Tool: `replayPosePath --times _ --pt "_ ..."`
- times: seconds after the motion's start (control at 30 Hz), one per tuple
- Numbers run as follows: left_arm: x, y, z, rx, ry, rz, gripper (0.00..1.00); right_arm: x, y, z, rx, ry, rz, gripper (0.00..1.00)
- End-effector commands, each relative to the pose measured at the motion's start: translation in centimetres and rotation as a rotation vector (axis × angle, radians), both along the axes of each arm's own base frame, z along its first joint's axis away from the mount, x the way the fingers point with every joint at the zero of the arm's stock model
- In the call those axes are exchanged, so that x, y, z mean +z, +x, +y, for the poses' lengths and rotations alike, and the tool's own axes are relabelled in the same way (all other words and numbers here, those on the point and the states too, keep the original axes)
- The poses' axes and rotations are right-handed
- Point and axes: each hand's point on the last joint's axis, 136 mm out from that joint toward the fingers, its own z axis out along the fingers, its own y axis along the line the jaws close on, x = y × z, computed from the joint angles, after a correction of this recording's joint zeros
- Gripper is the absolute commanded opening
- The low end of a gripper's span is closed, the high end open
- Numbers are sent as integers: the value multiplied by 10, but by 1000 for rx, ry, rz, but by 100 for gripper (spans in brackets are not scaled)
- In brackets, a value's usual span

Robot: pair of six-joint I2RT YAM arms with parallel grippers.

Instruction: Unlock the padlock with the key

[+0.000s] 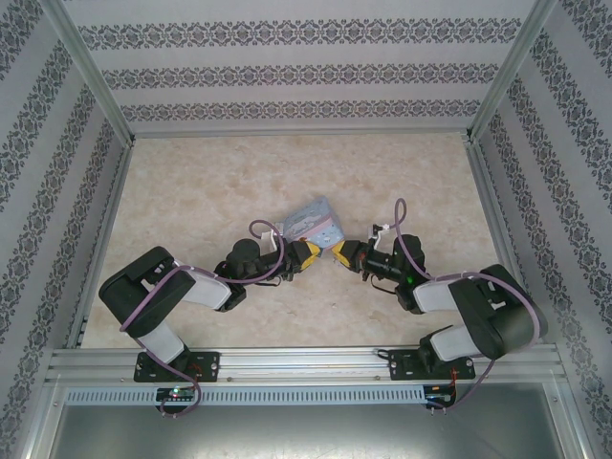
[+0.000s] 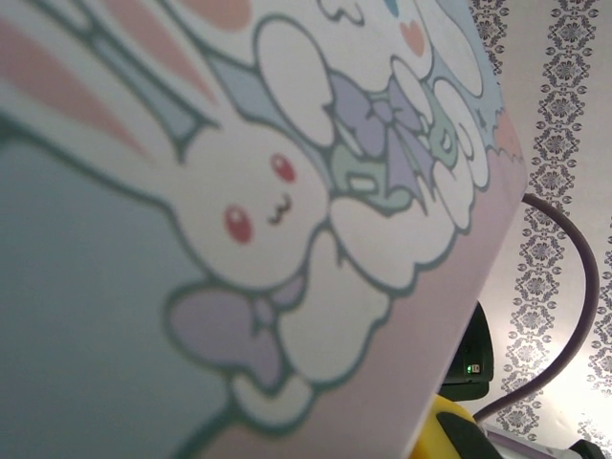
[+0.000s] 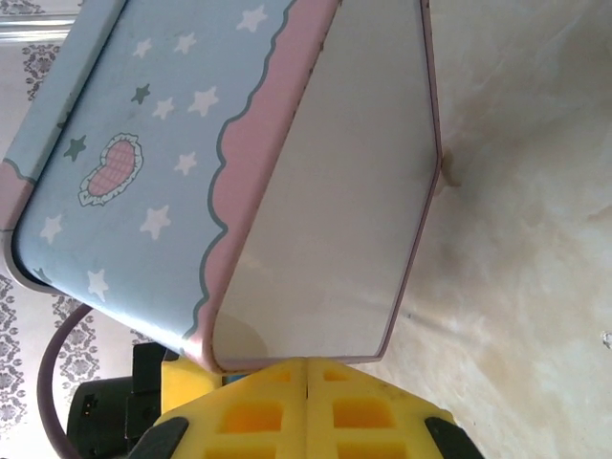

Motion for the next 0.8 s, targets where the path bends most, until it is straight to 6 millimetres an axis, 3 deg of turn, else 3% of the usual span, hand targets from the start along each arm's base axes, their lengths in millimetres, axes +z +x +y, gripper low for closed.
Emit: replayPosePath --times 0.0,0.3,0.4,0.77 --pt "25 -8 -6 -36 -57 -85 0 11 0 2 -1 -9 -57 0" --pt "17 -5 -3 -7 -36 -57 0 -1 -14 -19 -30 -111 -28 0" --pt "16 -5 -3 -7 -33 -57 0 5 -20 -23 -32 -139 -34 0" --pt "15 -4 -5 -10 -33 -54 0 23 -21 -10 -25 -130 -63 0"
